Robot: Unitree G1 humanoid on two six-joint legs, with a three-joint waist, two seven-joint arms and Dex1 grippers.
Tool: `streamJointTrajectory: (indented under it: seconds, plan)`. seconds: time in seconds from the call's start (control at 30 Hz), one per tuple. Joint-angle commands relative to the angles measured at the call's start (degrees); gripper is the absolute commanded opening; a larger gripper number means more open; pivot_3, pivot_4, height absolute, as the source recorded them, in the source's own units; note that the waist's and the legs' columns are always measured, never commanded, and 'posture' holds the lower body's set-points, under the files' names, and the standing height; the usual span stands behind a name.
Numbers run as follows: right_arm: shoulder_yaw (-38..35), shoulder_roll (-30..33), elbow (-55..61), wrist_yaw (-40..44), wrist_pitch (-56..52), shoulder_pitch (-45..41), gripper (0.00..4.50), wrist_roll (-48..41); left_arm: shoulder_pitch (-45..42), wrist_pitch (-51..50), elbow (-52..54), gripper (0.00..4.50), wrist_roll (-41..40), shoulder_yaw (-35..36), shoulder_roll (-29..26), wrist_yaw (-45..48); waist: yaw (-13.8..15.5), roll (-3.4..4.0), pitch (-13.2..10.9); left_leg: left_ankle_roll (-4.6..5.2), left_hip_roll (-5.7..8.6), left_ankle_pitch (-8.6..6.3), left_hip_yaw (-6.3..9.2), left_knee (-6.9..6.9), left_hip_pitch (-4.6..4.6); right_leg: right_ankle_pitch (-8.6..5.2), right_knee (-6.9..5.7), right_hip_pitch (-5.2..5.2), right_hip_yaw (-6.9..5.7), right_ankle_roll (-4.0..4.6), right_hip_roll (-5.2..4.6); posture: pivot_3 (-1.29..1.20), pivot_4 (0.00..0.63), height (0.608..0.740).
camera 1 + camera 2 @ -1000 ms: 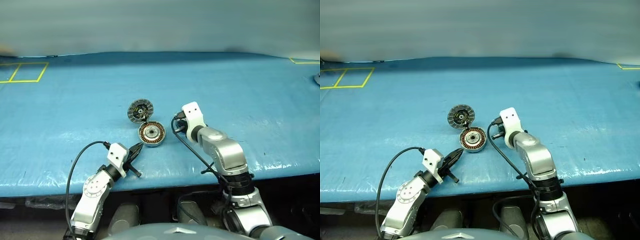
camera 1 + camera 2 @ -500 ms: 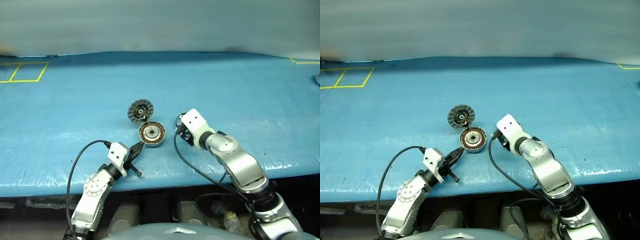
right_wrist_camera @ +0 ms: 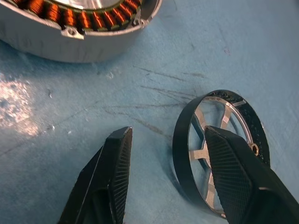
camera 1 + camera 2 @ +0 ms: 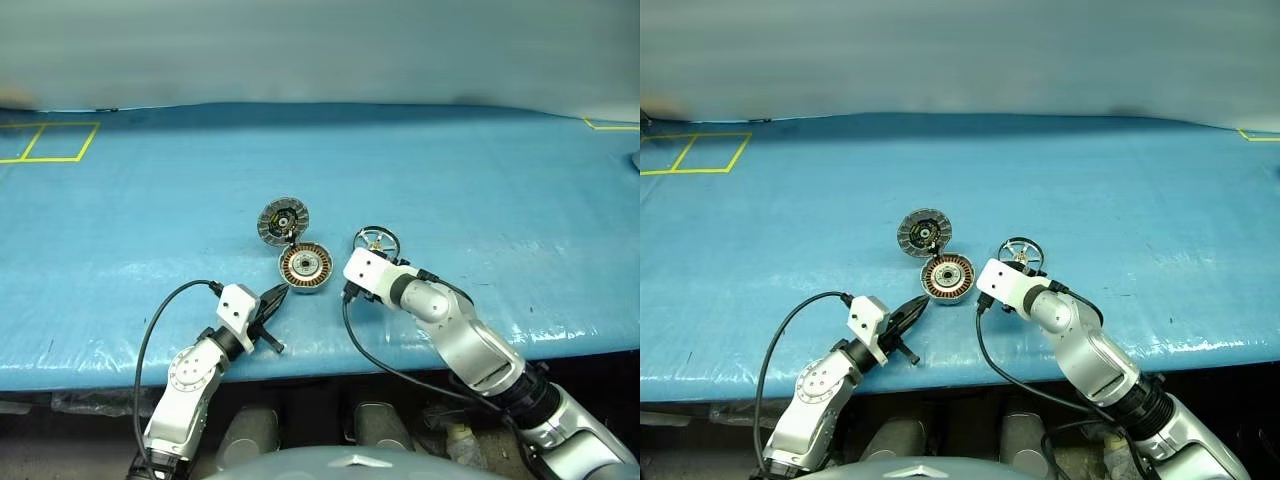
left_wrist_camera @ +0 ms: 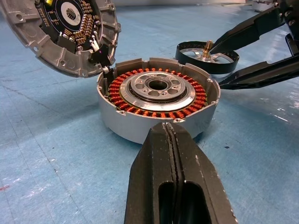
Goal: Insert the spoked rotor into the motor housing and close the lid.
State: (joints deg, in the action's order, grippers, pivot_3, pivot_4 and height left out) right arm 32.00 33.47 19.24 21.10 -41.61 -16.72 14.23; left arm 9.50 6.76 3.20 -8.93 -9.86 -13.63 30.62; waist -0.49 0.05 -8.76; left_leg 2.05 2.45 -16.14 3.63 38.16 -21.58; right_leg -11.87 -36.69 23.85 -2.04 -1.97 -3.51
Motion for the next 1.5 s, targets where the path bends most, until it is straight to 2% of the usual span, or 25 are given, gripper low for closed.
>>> streamJointTrajectory:
  seconds: [0.03, 0.27, 0.3, 0.37, 0.43, 0.57, 0.83, 0.9, 1.13, 1.23, 1.4, 1.5]
  plan:
    - [-0.8, -0.8, -1.8, -0.6, 2.1, -0.2, 2.58, 2.9, -0.3, 1.3, 0.6, 0.00, 0.3, -0.2, 0.2, 0.1, 0.0, 0.00, 0.0, 0.00, -0.01, 0.00, 0.00, 0.00, 0.00, 0.00, 0.00, 0.00, 0.00, 0.00, 0.00, 0.00, 0.150, 0.740]
    - [-2.2, -2.0, -5.6, -0.9, 4.6, 0.2, 2.58, 6.6, -0.5, 1.3, 0.7, 0.00, 0.4, 0.0, 0.0, 0.0, 0.0, -0.02, 0.0, -0.01, 0.00, 0.01, 0.01, 0.06, 0.01, 0.01, 0.00, -0.05, 0.00, -0.07, 0.00, 0.00, 0.150, 0.740]
    - [-2.3, -2.2, -6.0, -1.1, 4.8, 0.2, 2.30, 7.3, -0.5, 1.3, 0.7, 0.00, 0.3, 0.0, 0.0, 0.1, 0.0, -0.02, 0.0, -0.01, 0.00, 0.01, 0.01, 0.06, 0.02, 0.01, -0.01, -0.05, 0.00, -0.07, 0.00, 0.00, 0.150, 0.740]
    - [-2.3, -2.5, -7.0, -1.9, 5.0, 0.4, 2.04, 9.0, -0.6, 1.3, 0.7, 0.00, 0.3, 0.0, -0.1, 0.2, 0.1, -0.02, 0.0, -0.02, 0.00, 0.02, 0.01, 0.06, 0.02, 0.01, -0.01, -0.05, 0.00, -0.06, 0.00, 0.00, 0.150, 0.740]
    - [-2.3, -2.8, -7.7, -2.4, 5.1, 0.5, 1.28, 10.2, -0.8, 1.3, 0.7, 0.00, 0.3, 0.0, -0.1, 0.2, 0.1, -0.02, 0.0, -0.03, 0.00, 0.02, 0.02, 0.06, 0.02, 0.03, -0.02, -0.05, 0.00, -0.04, 0.00, 0.00, 0.150, 0.740]
    - [-2.7, -3.6, -8.1, -2.0, 5.2, 1.1, 0.13, 11.4, -0.9, 1.2, 0.9, 0.00, 0.3, 0.1, -0.1, 0.2, 0.2, -0.02, 0.0, -0.02, 0.01, 0.02, 0.02, 0.06, 0.02, 0.11, -0.01, -0.04, 0.00, 0.10, 0.01, 0.00, 0.150, 0.740]
    - [-4.3, -4.4, -5.9, -0.6, 5.9, 1.5, 0.12, 12.9, -0.9, 1.0, 1.0, 0.00, 0.2, 0.1, 0.0, -0.1, 0.2, -0.02, 0.0, -0.03, 0.01, 0.02, 0.02, 0.06, 0.02, 0.10, -0.01, -0.05, 0.00, 0.09, 0.02, 0.00, 0.150, 0.740]
    - [-6.9, -5.8, -3.1, 0.4, 5.3, 1.6, 0.12, 10.5, -0.8, 1.0, 1.2, 0.00, 0.2, 0.1, 0.0, -0.1, 0.3, -0.02, 0.0, -0.03, 0.01, 0.02, 0.02, 0.06, 0.01, 0.10, -0.01, -0.04, 0.00, 0.09, 0.02, 0.00, 0.150, 0.740]
    - [-23.0, -16.5, 9.7, 4.1, -2.8, -0.2, 0.12, -4.3, -0.9, 0.3, 4.2, 0.00, -1.4, 0.8, 0.2, -0.3, 0.0, -0.01, 0.0, -0.03, -0.01, 0.02, 0.09, 0.03, -0.01, 0.10, -0.01, -0.01, 0.01, 0.10, 0.02, 0.00, 0.150, 0.740]
    - [-32.0, -24.2, 15.6, 5.6, -9.5, -1.9, 0.12, -15.4, -1.9, -3.3, 7.3, 0.00, -3.1, 0.8, 0.4, -0.8, 0.1, -0.02, 0.0, -0.02, 0.00, 0.01, 0.11, 0.03, -0.02, 0.11, -0.01, -0.01, 0.01, 0.10, 0.02, 0.00, 0.150, 0.740]
    - [-42.7, -35.0, 20.5, 7.1, -18.3, -2.2, 0.12, -33.0, -3.2, -16.0, 13.7, 0.00, -12.5, 0.7, 1.1, 0.7, 0.0, 0.00, 0.0, -0.01, 0.02, 0.01, 0.21, 0.00, -0.01, 0.12, -0.04, -0.03, 0.01, 0.14, 0.06, 0.00, 0.150, 0.740]
    - [-47.9, -42.8, 20.9, 4.3, -22.2, -1.9, 0.12, -42.5, -3.6, -21.4, 16.2, 0.00, -20.4, 1.9, 2.0, 2.1, -0.2, 0.07, -0.1, -0.01, 0.03, 0.01, 0.21, -0.02, -0.01, 0.12, -0.06, 0.00, 0.04, 0.15, 0.06, 0.00, 0.150, 0.740]
